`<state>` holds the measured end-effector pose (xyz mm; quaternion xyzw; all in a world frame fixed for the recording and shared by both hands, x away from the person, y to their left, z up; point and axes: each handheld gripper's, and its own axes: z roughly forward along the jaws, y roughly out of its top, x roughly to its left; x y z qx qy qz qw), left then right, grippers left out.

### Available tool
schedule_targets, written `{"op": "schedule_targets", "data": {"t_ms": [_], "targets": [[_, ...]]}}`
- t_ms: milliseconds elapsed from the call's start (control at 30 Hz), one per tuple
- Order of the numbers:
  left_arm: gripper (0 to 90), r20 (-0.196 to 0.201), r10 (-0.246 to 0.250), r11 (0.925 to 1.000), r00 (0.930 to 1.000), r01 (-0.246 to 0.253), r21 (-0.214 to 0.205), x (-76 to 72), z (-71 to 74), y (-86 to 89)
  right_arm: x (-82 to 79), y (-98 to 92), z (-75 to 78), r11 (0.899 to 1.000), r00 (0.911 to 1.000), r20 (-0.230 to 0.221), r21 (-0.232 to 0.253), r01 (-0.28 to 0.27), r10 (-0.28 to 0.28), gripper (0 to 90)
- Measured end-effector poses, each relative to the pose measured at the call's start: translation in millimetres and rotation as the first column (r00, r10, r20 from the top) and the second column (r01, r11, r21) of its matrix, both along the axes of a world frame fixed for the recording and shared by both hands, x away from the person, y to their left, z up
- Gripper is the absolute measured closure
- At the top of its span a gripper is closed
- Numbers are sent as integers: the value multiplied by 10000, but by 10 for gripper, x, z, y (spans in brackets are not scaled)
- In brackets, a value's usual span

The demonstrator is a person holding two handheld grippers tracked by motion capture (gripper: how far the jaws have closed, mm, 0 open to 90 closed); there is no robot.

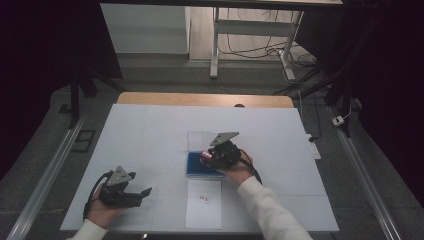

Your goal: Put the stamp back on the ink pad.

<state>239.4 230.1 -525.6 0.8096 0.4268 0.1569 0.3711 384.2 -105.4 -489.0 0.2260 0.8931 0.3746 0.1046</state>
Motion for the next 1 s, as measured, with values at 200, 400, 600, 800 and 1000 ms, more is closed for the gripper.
{"op": "schedule_targets", "data": {"t_ms": [200, 400, 600, 800, 1000], "targets": [[179, 23, 29, 10000, 10000, -28, -38, -4, 3, 4, -166, -240, 103, 9969, 9986, 509, 782, 126, -166, 435], [179, 30, 0, 10000, 10000, 0, -67, -11, 10, -4, -406, -648, 134, 9923, 9950, 799, 1133, 506, -598, 439], [178, -12, -14, 9999, 10000, 14, -102, -1, 8, -8, -609, -1124, 129, 9836, 9879, 932, 1431, 1100, -1241, 444], [178, -38, -61, 9999, 10000, 61, -81, 4, 8, -27, -781, -1484, 68, 9798, 9814, 1030, 1353, 1474, -1619, 444], [177, -15, -57, 9999, 10000, 57, -107, -2, 10, -32, -841, -1760, 24, 9705, 9742, 957, 1500, 1888, -2044, 444]]}}
